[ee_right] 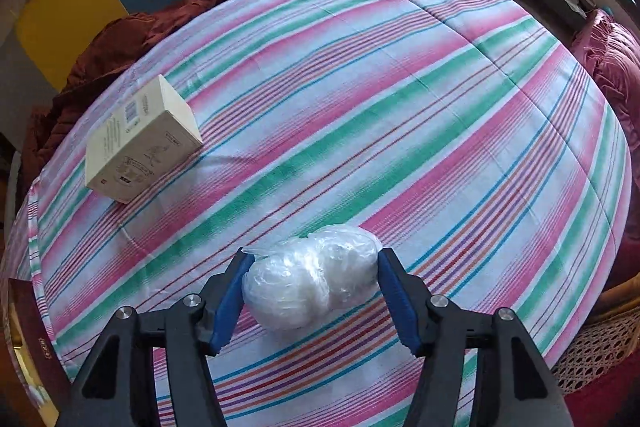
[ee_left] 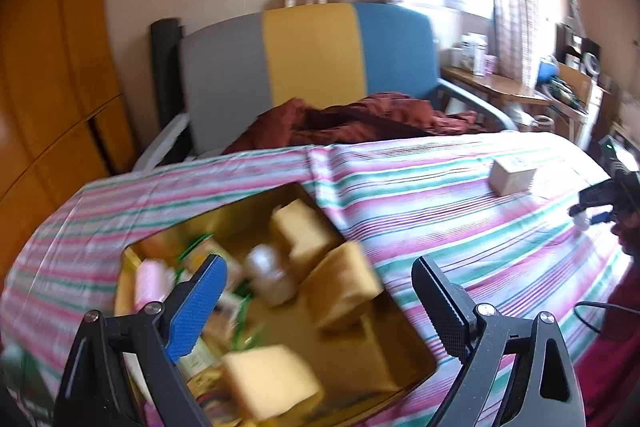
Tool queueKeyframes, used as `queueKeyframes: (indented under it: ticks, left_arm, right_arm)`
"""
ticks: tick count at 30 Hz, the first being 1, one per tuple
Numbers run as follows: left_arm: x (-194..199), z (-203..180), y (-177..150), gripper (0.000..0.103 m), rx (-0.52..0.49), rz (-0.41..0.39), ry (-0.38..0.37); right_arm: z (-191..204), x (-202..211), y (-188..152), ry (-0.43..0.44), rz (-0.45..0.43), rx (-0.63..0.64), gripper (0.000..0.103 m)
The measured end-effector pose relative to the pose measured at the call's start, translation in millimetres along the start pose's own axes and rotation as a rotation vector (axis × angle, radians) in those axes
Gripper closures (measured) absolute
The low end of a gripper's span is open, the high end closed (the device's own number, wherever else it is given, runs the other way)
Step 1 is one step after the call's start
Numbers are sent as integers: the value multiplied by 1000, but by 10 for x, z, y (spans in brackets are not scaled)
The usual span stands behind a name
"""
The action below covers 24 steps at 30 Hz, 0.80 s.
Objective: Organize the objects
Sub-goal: 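Grasp the plastic-wrapped ball with the right tool while the left tool grasps the white carton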
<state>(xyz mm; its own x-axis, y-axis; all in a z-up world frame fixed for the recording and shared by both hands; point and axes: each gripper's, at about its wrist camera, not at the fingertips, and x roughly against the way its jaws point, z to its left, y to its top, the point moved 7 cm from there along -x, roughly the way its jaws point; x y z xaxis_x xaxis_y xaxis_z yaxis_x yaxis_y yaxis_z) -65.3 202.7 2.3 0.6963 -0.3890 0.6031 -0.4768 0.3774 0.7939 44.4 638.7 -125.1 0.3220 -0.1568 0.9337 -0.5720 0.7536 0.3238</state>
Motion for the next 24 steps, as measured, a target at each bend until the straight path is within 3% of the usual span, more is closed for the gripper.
queueKeyframes:
  ticks: [11, 15, 24]
  left_arm:
    - [-532, -1176, 535, 9, -197, 62, -203]
    - [-833, -1656, 684, 9, -297, 88, -233]
    - [-1509, -2749, 863, 9, -565, 98, -342]
  right_arm:
    - [62, 159, 27, 112, -61, 43, 40]
    - [70, 246, 48, 157, -80, 46, 40]
    - [80, 78, 13, 197, -8, 36, 40]
